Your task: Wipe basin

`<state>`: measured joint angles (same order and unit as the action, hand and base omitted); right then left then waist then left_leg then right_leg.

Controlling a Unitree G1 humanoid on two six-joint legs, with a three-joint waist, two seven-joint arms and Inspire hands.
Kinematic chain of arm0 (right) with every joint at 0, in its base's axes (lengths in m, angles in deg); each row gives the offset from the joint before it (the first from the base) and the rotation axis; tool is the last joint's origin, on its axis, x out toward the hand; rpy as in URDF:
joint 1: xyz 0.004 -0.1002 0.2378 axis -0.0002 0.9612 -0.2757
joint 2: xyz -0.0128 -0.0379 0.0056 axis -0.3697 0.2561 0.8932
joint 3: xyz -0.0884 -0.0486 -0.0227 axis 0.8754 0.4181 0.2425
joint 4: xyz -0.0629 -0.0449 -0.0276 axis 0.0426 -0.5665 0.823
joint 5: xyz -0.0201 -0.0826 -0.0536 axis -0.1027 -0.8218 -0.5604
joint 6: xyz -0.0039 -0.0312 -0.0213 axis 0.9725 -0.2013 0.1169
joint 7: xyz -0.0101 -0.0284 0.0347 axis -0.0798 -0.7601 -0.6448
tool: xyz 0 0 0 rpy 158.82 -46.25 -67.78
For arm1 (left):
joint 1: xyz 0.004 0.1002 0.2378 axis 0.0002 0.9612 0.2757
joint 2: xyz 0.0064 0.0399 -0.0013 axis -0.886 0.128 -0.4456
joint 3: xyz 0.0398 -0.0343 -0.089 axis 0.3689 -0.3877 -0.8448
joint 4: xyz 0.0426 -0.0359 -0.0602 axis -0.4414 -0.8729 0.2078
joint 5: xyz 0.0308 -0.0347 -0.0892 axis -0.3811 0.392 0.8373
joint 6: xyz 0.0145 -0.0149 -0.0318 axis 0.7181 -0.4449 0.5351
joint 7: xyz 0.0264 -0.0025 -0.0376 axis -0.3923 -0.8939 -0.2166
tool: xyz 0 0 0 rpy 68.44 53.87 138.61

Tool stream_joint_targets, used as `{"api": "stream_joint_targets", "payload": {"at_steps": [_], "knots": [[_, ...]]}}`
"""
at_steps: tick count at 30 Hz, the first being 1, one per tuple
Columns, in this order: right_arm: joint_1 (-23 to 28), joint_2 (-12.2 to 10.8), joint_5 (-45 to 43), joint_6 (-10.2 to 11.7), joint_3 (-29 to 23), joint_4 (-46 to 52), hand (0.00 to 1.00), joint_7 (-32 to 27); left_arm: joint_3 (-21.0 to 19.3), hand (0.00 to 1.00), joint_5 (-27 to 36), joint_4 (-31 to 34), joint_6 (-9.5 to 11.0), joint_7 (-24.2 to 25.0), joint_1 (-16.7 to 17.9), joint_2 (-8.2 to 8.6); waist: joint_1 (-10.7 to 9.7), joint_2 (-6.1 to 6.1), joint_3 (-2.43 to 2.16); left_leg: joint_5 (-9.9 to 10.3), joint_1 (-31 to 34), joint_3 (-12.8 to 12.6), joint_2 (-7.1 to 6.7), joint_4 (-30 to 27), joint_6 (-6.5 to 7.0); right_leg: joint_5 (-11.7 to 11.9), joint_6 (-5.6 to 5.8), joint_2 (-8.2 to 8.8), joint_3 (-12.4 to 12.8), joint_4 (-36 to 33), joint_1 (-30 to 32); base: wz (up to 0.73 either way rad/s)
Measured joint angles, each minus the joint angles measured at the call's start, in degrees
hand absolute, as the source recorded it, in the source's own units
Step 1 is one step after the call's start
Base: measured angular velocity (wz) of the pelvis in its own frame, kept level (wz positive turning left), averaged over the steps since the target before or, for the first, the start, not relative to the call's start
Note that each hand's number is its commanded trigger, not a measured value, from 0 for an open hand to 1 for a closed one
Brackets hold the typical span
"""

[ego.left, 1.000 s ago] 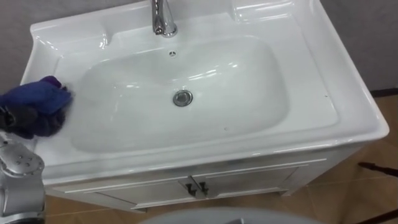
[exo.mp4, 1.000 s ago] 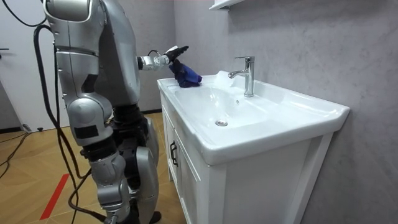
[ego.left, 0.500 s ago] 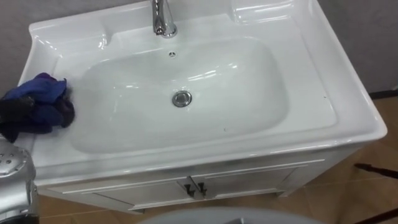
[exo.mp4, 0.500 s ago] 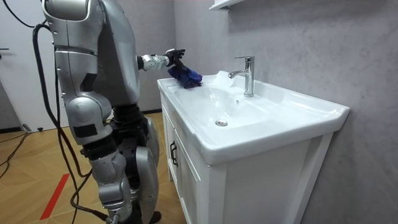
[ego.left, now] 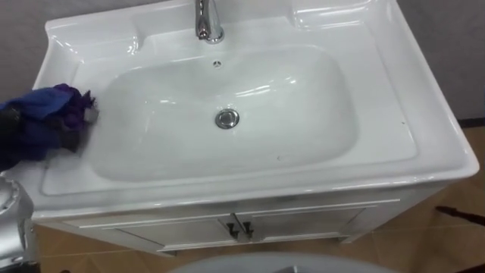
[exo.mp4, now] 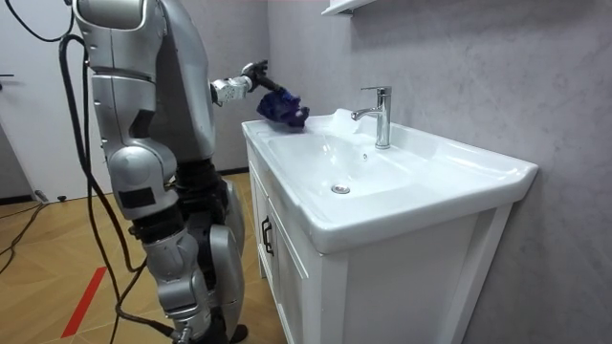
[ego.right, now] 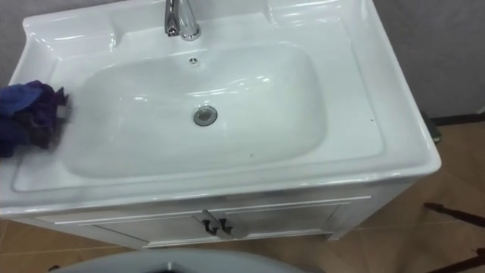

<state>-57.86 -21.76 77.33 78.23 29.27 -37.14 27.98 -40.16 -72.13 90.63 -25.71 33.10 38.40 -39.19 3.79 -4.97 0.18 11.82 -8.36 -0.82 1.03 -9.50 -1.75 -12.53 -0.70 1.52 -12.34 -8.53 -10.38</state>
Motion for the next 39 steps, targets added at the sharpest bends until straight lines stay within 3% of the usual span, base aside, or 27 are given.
{"api": "stream_joint_targets", "payload": {"at_steps": [6,14,26,32,37,39], "knots": [[1.0,0.0,-0.1,0.0,0.0,0.0,0.00,-0.8,-4.2,0.00,1.2,3.1,3.7,-5.7,0.0,0.00,0.1,0.00,0.11,0.0,-0.1,-0.1,-0.08,0.0,0.00,0.0,0.07,0.07,0.1,0.0,0.0,0.00],[1.5,-0.1,-0.5,0.5,0.0,0.0,0.00,-0.8,-4.7,0.00,1.2,3.0,5.3,-8.0,0.0,0.00,1.2,-0.03,0.01,0.0,-0.1,-0.1,-0.09,0.0,0.00,0.0,0.07,0.12,0.1,-0.1,0.0,0.00],[1.4,-0.4,-2.0,0.7,0.0,0.0,0.00,-0.7,-5.1,0.00,1.1,2.9,5.8,-10.2,0.1,0.00,1.3,-0.19,-0.14,0.0,0.0,-0.2,-0.10,0.0,0.00,0.0,0.08,0.14,0.0,-0.1,0.1,0.00],[1.4,-0.4,-2.4,0.5,0.0,0.2,0.00,-0.6,-8.5,0.00,1.0,1.6,5.8,-10.5,0.1,-0.01,1.6,-0.33,-0.21,0.0,0.1,-0.1,-0.20,0.0,0.00,-0.1,0.11,0.24,0.3,-0.1,0.4,-0.02],[2.4,-0.4,-3.7,0.5,0.0,0.9,0.00,-0.6,-10.4,0.00,1.2,-2.9,5.7,-12.3,-0.2,-0.97,3.6,-0.94,-0.36,0.0,0.3,0.1,-0.42,0.0,0.00,-0.1,0.21,0.44,-0.1,-0.1,0.4,0.03],[2.1,-0.2,-4.8,0.4,-0.1,0.9,0.00,-0.6,-11.8,0.00,1.6,-7.7,5.7,-12.4,0.0,-1.50,4.7,-1.18,-0.51,0.0,0.6,0.2,-0.48,0.0,0.01,-0.1,0.26,0.47,-0.2,-0.2,0.4,0.04]]}}
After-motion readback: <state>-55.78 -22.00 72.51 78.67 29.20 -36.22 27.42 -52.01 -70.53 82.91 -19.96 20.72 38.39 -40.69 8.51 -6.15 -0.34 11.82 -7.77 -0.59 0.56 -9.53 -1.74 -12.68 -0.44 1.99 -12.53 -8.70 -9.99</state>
